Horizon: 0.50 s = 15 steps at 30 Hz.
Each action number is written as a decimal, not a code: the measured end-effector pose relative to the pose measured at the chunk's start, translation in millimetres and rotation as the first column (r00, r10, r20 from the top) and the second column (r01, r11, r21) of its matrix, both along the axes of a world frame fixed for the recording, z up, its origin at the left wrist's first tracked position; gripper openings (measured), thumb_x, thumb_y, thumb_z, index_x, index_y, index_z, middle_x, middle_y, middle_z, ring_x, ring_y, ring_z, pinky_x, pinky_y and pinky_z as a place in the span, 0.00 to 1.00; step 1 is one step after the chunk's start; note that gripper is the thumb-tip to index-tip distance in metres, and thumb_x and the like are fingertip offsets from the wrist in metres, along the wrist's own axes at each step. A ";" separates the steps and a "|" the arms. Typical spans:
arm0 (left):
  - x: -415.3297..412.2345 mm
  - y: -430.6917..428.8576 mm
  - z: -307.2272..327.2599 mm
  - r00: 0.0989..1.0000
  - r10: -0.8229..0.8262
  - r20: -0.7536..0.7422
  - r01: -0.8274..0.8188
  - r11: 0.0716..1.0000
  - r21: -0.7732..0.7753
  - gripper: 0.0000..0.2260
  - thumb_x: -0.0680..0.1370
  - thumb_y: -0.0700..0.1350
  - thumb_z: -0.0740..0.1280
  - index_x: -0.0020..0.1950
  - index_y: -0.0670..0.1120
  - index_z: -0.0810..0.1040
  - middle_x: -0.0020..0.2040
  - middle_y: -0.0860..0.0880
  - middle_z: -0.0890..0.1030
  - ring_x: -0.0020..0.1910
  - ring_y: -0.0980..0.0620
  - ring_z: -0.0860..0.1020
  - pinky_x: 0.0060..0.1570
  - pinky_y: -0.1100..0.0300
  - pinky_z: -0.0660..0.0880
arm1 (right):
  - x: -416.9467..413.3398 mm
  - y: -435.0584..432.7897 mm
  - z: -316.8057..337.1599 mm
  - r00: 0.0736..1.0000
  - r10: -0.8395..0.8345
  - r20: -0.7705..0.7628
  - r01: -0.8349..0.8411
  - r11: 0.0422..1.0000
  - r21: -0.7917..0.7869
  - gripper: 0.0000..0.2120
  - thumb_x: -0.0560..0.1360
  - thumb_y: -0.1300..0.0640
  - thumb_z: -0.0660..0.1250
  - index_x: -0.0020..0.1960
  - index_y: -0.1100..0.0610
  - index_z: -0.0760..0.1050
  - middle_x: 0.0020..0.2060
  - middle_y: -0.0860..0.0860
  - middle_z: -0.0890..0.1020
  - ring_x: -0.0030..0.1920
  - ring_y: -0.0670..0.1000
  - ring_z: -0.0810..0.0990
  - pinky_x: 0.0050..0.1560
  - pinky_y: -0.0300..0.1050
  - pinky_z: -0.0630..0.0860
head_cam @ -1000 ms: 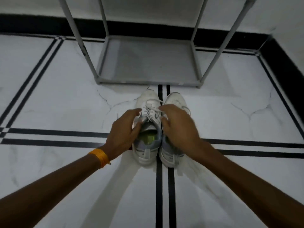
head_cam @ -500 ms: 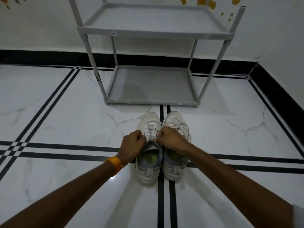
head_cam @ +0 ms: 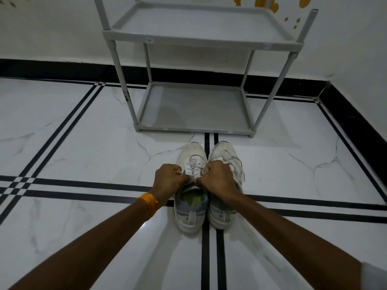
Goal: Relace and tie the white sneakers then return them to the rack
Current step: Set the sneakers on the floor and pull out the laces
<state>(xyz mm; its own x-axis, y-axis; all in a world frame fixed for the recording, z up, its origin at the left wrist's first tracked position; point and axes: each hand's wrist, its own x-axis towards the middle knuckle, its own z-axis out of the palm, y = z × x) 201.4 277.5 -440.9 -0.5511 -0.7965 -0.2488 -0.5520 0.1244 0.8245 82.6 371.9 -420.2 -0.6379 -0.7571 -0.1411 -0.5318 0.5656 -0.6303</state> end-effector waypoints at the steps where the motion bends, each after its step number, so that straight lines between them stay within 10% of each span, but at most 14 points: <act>1: 2.3 -0.7 4.5 0.998 -0.056 0.038 0.060 0.992 -0.111 0.13 0.70 0.50 0.75 0.38 0.40 0.79 0.37 0.44 0.83 0.37 0.50 0.82 0.38 0.56 0.82 | -4.0 1.2 3.7 0.999 0.031 0.016 -0.031 0.999 0.017 0.15 0.64 0.53 0.78 0.30 0.58 0.74 0.27 0.54 0.79 0.31 0.52 0.79 0.32 0.49 0.76; 6: 24.6 -16.4 32.5 0.948 -0.226 0.225 0.287 0.912 -0.293 0.14 0.73 0.53 0.71 0.31 0.50 0.74 0.30 0.50 0.77 0.32 0.54 0.76 0.32 0.63 0.67 | -43.6 13.1 40.4 0.988 0.152 -0.028 -0.143 0.968 0.207 0.24 0.67 0.44 0.76 0.25 0.54 0.67 0.22 0.48 0.69 0.25 0.48 0.66 0.30 0.42 0.63; 12: 23.0 -12.6 52.9 0.951 0.050 -0.306 0.064 0.934 0.352 0.10 0.78 0.44 0.66 0.37 0.42 0.73 0.36 0.45 0.76 0.41 0.45 0.78 0.42 0.60 0.77 | -56.1 12.2 72.9 0.995 0.092 0.032 -0.091 0.995 -0.043 0.22 0.71 0.53 0.72 0.25 0.55 0.65 0.22 0.49 0.65 0.23 0.47 0.64 0.30 0.41 0.62; 15: 18.0 -10.1 72.1 0.974 -0.194 -0.119 0.161 0.957 -0.241 0.11 0.77 0.50 0.68 0.38 0.44 0.76 0.32 0.51 0.76 0.31 0.55 0.73 0.32 0.65 0.71 | -51.5 10.4 70.9 0.982 0.032 -0.186 -0.044 0.997 -0.057 0.22 0.71 0.54 0.71 0.24 0.55 0.64 0.21 0.50 0.67 0.25 0.50 0.69 0.31 0.42 0.64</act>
